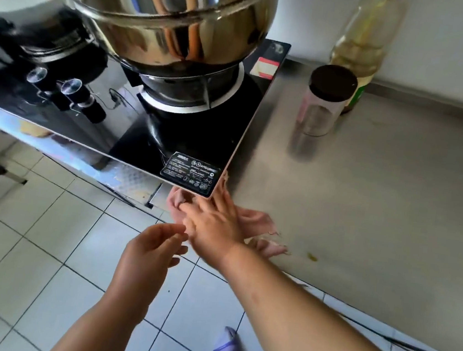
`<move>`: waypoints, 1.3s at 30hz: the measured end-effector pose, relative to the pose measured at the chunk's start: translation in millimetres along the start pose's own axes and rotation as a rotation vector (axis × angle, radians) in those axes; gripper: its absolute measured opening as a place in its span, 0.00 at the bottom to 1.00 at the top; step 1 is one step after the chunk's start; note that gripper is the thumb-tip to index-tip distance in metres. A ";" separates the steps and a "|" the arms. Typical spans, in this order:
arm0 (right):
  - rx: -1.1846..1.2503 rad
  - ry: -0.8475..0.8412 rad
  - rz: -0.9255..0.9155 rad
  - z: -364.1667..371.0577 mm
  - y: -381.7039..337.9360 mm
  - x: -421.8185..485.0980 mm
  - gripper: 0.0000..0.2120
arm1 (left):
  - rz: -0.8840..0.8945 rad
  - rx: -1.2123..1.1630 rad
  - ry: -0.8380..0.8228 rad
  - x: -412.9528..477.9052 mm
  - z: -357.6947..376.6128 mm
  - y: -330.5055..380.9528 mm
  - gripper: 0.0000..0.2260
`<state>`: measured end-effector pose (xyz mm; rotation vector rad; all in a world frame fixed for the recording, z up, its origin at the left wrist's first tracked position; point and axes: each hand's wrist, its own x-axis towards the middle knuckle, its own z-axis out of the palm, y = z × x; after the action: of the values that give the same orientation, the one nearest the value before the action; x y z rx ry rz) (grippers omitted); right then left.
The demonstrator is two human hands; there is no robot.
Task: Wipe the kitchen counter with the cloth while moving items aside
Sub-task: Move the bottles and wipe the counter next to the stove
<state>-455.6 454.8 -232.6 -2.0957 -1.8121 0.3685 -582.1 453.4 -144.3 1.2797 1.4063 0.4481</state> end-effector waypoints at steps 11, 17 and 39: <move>-0.039 0.048 0.018 -12.1 56.6 -92.1 0.20 | 0.015 0.023 -0.160 -3.4 56.2 14.9 0.06; -0.162 -0.049 0.162 -51.1 116.9 -173.7 0.26 | 0.044 0.129 -0.274 -8.2 114.6 23.5 0.06; -0.275 0.095 0.963 -143.7 272.7 -175.9 0.29 | 0.011 0.134 -0.240 -6.1 163.3 24.6 0.05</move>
<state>-177.8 234.2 -222.0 -3.0044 -0.7065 0.2339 -430.0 394.3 -170.2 1.3996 1.2433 0.2017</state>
